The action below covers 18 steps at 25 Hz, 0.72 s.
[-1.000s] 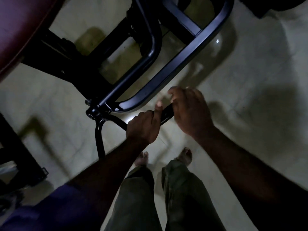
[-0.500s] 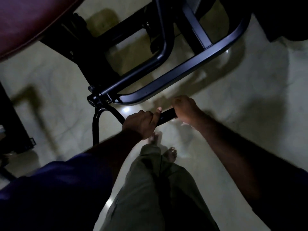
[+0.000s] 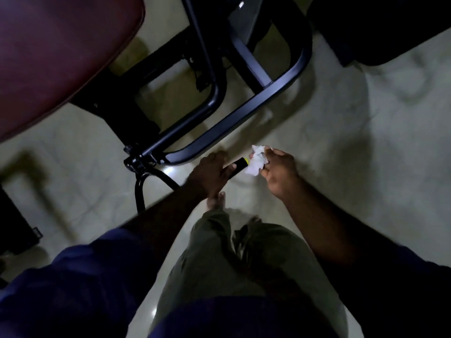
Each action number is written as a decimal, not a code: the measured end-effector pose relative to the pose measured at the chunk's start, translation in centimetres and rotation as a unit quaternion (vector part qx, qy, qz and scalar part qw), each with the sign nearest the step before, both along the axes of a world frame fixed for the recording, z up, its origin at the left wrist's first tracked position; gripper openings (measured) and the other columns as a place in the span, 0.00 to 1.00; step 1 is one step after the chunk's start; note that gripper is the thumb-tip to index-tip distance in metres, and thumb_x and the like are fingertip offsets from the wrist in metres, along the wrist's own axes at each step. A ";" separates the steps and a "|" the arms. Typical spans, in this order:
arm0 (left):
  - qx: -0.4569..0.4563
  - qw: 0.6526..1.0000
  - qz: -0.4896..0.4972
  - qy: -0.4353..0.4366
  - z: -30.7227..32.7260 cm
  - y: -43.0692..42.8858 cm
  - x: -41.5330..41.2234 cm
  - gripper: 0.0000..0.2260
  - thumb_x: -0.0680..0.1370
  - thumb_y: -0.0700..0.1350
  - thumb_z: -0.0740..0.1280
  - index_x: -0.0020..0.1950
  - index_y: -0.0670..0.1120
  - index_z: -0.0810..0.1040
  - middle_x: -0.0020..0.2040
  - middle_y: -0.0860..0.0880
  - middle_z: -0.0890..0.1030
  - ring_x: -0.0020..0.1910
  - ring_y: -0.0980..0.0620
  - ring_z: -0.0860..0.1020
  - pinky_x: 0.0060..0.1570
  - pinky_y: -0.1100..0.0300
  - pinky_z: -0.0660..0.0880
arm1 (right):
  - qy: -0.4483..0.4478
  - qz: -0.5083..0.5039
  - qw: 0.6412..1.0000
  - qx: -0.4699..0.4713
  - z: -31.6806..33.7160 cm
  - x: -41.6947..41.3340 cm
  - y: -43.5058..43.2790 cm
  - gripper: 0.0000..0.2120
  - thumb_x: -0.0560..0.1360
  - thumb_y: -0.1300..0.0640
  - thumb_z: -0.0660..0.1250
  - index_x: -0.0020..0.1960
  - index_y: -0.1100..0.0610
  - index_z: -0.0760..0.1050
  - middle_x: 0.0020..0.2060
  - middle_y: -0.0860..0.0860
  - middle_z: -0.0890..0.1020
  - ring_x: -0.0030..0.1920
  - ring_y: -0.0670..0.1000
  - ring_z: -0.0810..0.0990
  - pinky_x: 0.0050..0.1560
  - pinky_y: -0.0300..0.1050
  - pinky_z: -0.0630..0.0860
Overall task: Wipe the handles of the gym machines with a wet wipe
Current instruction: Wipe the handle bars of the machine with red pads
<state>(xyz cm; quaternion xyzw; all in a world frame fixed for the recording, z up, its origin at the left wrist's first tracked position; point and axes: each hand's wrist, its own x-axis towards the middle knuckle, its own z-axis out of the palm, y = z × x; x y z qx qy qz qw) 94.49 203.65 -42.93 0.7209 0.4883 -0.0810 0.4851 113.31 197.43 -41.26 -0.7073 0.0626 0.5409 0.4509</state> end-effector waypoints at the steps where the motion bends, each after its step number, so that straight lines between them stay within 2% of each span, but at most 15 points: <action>1: 0.019 0.999 0.011 -0.036 1.3 0.5 1.6 0.23 0.81 0.60 0.66 0.65 0.42 0.77 0.62 0.43 0.80 0.62 0.43 0.78 0.62 0.51 0.75 | 0.021 -0.018 0.999 0.021 1.6 1.3 -0.1 0.13 0.84 0.61 0.63 0.63 0.67 0.79 0.57 0.64 0.84 0.52 0.60 0.85 0.56 0.58 0.83; 2: 0.023 0.996 0.035 -0.074 3.1 0.9 3.6 0.18 0.81 0.54 0.70 0.63 0.41 0.79 0.60 0.44 0.81 0.60 0.45 0.79 0.62 0.53 0.75 | 0.040 -0.026 0.997 0.052 3.6 2.7 -0.4 0.13 0.85 0.61 0.62 0.64 0.67 0.78 0.56 0.62 0.85 0.53 0.59 0.85 0.56 0.56 0.83; 4: -0.018 0.987 0.081 -0.138 7.3 1.4 8.2 0.10 0.79 0.44 0.74 0.58 0.42 0.82 0.53 0.47 0.85 0.51 0.51 0.83 0.53 0.55 0.78 | 0.054 -0.047 0.991 0.114 8.0 5.9 -1.4 0.12 0.85 0.60 0.62 0.63 0.64 0.79 0.52 0.58 0.87 0.52 0.56 0.86 0.52 0.49 0.84; 5: -0.071 0.978 0.098 -0.170 9.7 1.5 10.6 0.10 0.78 0.44 0.75 0.57 0.43 0.82 0.49 0.48 0.86 0.46 0.54 0.83 0.48 0.57 0.79 | 0.052 -0.047 0.988 0.139 10.0 7.4 -2.1 0.12 0.85 0.59 0.62 0.62 0.62 0.80 0.52 0.57 0.87 0.52 0.55 0.86 0.53 0.48 0.83; 7: -0.150 0.957 0.078 -0.234 14.0 1.1 15.5 0.15 0.75 0.52 0.77 0.56 0.45 0.83 0.48 0.47 0.87 0.44 0.54 0.84 0.43 0.57 0.79 | 0.010 -0.044 0.984 0.170 14.6 10.5 -3.6 0.10 0.83 0.57 0.65 0.58 0.59 0.82 0.54 0.55 0.87 0.53 0.53 0.85 0.56 0.47 0.81; 9: -0.123 0.958 0.001 -0.258 17.8 -0.4 21.0 0.17 0.72 0.54 0.78 0.53 0.43 0.84 0.47 0.45 0.87 0.43 0.51 0.83 0.42 0.55 0.78 | -0.059 -0.080 0.977 0.189 18.5 14.4 -6.6 0.07 0.81 0.56 0.70 0.54 0.59 0.82 0.51 0.56 0.87 0.49 0.51 0.85 0.55 0.45 0.80; 11: -0.059 0.959 -0.067 -0.268 21.0 -2.2 26.4 0.12 0.76 0.49 0.77 0.48 0.40 0.84 0.40 0.44 0.85 0.37 0.55 0.78 0.39 0.57 0.74 | -0.130 -0.116 0.965 0.196 21.5 18.3 -10.0 0.11 0.78 0.55 0.73 0.55 0.61 0.80 0.48 0.58 0.86 0.47 0.52 0.84 0.52 0.46 0.80; 14: -0.042 0.949 -0.145 -0.277 25.4 -5.3 33.8 0.09 0.80 0.43 0.71 0.49 0.37 0.85 0.40 0.39 0.85 0.34 0.58 0.77 0.37 0.61 0.74 | -0.217 -0.166 0.945 0.180 25.5 24.3 -16.1 0.15 0.78 0.55 0.74 0.53 0.67 0.78 0.38 0.59 0.83 0.37 0.53 0.83 0.40 0.45 0.82; 16: -0.021 0.937 -0.211 -0.277 28.3 -8.8 39.0 0.09 0.81 0.41 0.69 0.45 0.40 0.86 0.36 0.45 0.84 0.33 0.61 0.77 0.37 0.63 0.72 | -0.259 -0.184 0.934 0.165 28.2 28.8 -21.3 0.11 0.78 0.57 0.74 0.51 0.64 0.77 0.34 0.58 0.84 0.33 0.55 0.82 0.36 0.46 0.82; 18: 0.001 0.924 -0.240 -0.298 30.7 -12.1 43.7 0.10 0.79 0.44 0.69 0.40 0.46 0.86 0.33 0.52 0.83 0.34 0.61 0.75 0.37 0.62 0.69 | -0.275 -0.199 0.928 0.152 30.0 33.2 -25.6 0.05 0.77 0.62 0.72 0.50 0.61 0.76 0.33 0.59 0.85 0.30 0.56 0.81 0.35 0.48 0.79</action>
